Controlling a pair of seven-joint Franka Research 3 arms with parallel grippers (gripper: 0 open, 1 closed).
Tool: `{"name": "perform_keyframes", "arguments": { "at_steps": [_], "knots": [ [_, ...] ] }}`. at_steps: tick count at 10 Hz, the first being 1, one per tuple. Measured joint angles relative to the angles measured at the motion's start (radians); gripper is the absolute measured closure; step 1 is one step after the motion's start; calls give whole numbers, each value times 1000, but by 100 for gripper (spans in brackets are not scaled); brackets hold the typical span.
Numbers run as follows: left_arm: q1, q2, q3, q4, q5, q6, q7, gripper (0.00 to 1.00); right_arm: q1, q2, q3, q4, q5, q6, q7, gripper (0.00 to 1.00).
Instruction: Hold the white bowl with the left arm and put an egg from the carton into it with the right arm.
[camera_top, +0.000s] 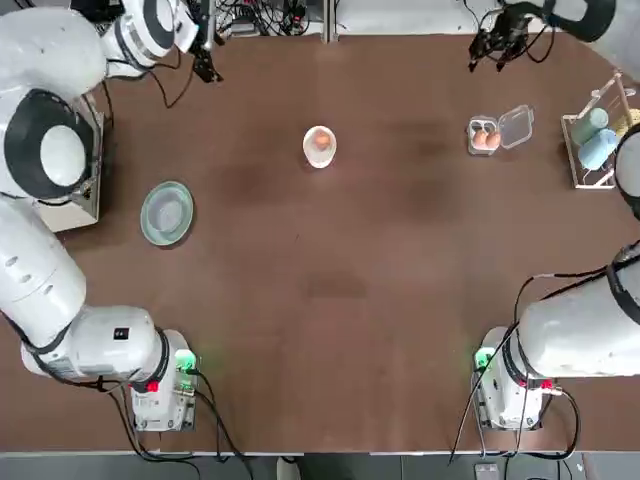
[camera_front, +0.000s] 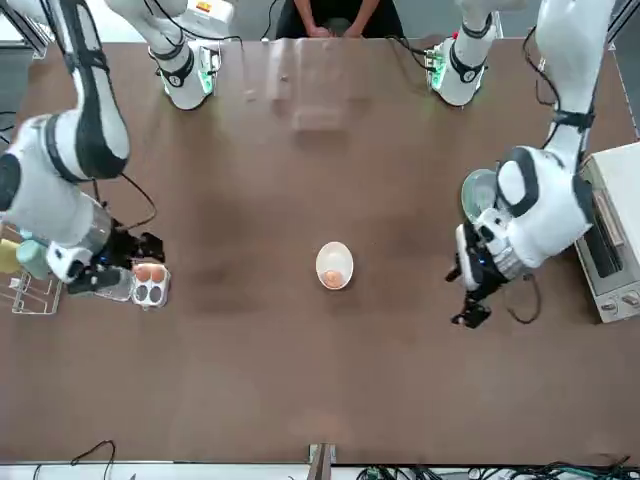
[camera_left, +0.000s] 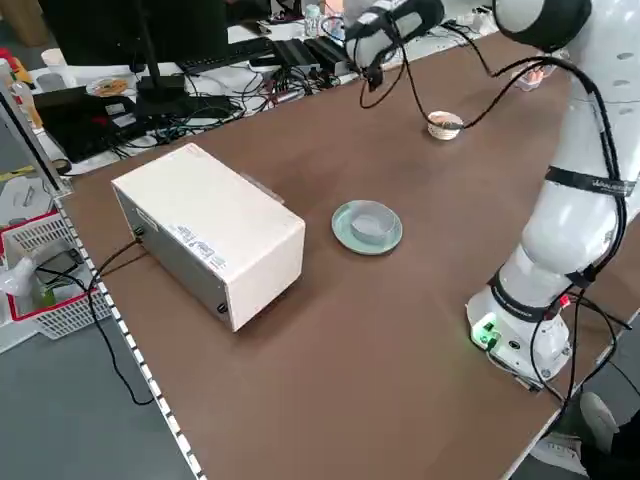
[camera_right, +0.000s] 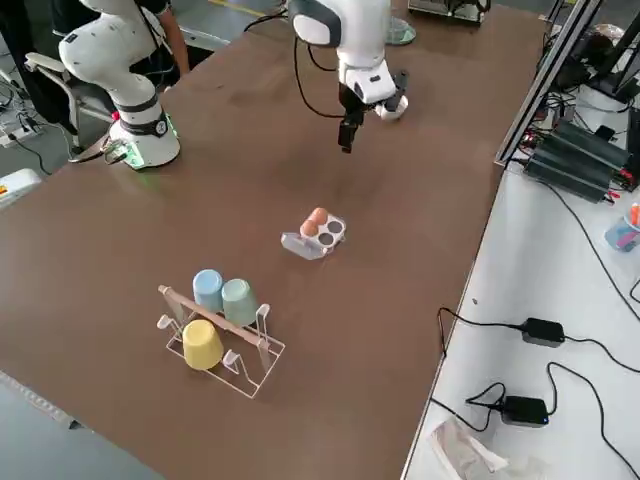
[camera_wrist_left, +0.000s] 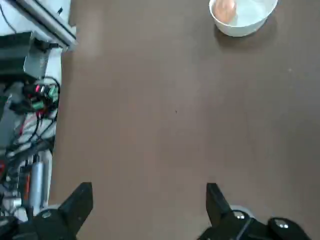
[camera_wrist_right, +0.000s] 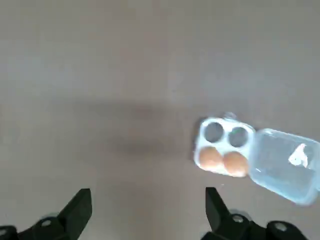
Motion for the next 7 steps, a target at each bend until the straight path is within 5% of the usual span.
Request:
{"name": "perform_keyframes", "arguments": {
  "at_steps": [2, 5, 7],
  "knots": [
    [24, -38, 1, 23, 129, -119, -190, 0, -11, -69, -49, 80, -42, -153, 7, 0],
    [28, -31, 4, 223, 240, -438, -535, 0, -11, -122, -57, 191, -94, -294, 132, 0],
    [36, -19, 20, 298, 326, -490, -636, 0, -12, -125, -62, 204, -99, -328, 170, 0]
  ]
}}
